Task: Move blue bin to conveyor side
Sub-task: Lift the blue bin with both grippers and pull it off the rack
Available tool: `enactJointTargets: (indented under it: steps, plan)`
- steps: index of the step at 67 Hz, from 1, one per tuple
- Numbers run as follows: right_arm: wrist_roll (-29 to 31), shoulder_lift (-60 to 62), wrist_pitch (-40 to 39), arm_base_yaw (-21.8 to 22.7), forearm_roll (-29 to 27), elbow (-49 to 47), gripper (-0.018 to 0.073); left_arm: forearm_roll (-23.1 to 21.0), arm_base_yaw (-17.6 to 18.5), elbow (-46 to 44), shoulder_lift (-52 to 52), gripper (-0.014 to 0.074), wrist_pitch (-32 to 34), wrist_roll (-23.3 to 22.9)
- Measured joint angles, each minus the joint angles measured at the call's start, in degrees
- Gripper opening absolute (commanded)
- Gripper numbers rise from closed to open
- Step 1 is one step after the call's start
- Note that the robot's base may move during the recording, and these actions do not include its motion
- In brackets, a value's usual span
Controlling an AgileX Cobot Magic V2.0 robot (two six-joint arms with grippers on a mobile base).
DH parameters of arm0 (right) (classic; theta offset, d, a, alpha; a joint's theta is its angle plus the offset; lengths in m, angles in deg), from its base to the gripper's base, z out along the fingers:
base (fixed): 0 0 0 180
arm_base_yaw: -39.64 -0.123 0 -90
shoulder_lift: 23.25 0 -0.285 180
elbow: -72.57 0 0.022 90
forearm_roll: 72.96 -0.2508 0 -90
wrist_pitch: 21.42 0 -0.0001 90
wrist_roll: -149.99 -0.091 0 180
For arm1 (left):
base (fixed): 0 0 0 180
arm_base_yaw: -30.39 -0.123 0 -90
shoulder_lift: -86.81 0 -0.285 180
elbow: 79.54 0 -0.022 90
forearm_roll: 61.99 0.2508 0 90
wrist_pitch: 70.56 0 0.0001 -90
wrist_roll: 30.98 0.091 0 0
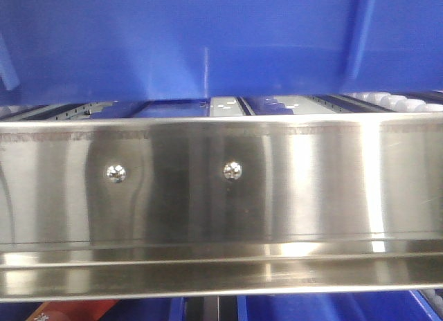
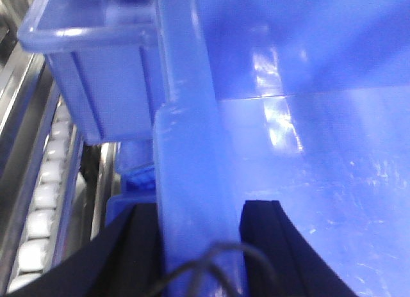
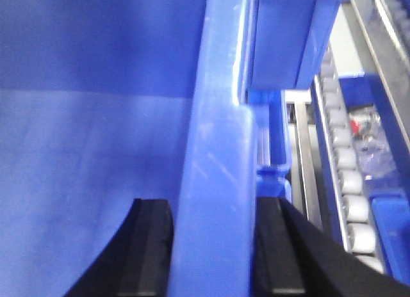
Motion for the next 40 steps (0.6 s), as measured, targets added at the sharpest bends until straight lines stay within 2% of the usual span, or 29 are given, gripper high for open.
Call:
enactJointTargets:
  steps: [40]
  plan:
    - [-0.3, 9.5, 0.1, 0.0, -0.9, 0.0, -0.007, -1.9, 0.3, 0.0, 9.5, -0.0018, 0.0, 0.0]
